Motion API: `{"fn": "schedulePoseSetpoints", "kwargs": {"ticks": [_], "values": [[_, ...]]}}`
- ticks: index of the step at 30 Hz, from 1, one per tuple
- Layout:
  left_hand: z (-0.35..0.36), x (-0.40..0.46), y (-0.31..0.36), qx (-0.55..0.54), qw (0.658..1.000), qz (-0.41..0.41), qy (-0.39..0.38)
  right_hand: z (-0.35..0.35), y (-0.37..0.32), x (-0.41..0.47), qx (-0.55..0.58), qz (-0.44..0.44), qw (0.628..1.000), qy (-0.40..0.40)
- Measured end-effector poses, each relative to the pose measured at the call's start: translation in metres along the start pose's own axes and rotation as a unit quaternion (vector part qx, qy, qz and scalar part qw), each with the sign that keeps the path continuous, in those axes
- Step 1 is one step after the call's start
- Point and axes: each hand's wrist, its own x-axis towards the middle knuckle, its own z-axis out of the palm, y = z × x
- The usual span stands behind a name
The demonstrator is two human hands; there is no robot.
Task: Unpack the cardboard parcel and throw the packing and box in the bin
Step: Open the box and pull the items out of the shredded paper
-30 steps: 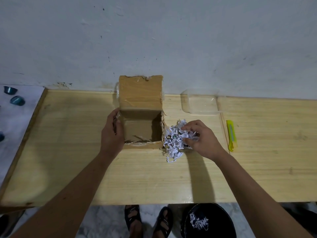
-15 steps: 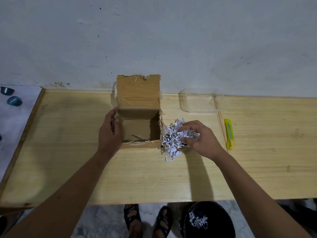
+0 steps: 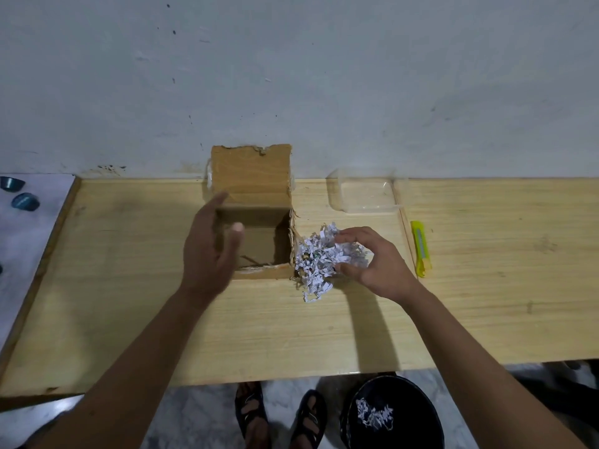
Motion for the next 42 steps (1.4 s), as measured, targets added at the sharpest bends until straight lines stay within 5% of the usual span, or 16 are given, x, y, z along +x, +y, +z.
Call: {"fn": "schedulePoseSetpoints", "kwargs": {"ticks": [6, 10, 19, 27, 32, 42], "values": [[0.065, -0.014, 0.056, 0.002, 0.983, 0.108, -0.146, -0.012, 0.011, -0.011, -0.004, 0.015, 1.000, -0.002], [0.101, -0.029, 0.065, -0.040, 0.971, 0.074, -0.225, -0.015, 0.024, -0.017, -0.003, 0.037, 0.999, -0.021], [0.143, -0.041, 0.027, -0.040, 0.961, -0.029, -0.273, -0.011, 0.046, -0.022, 0.007, 0.052, 0.997, -0.050], [0.139, -0.039, -0.007, 0.105, 0.930, -0.011, -0.352, 0.007, 0.061, -0.005, -0.029, 0.011, 0.996, -0.086], [0.135, -0.028, -0.010, 0.052, 0.943, -0.065, -0.323, 0.009, 0.061, 0.006, -0.028, -0.003, 0.996, -0.084], [0.139, -0.027, -0.013, 0.010, 0.957, -0.044, -0.287, -0.003, 0.071, 0.021, -0.007, 0.029, 0.998, -0.058]]}}
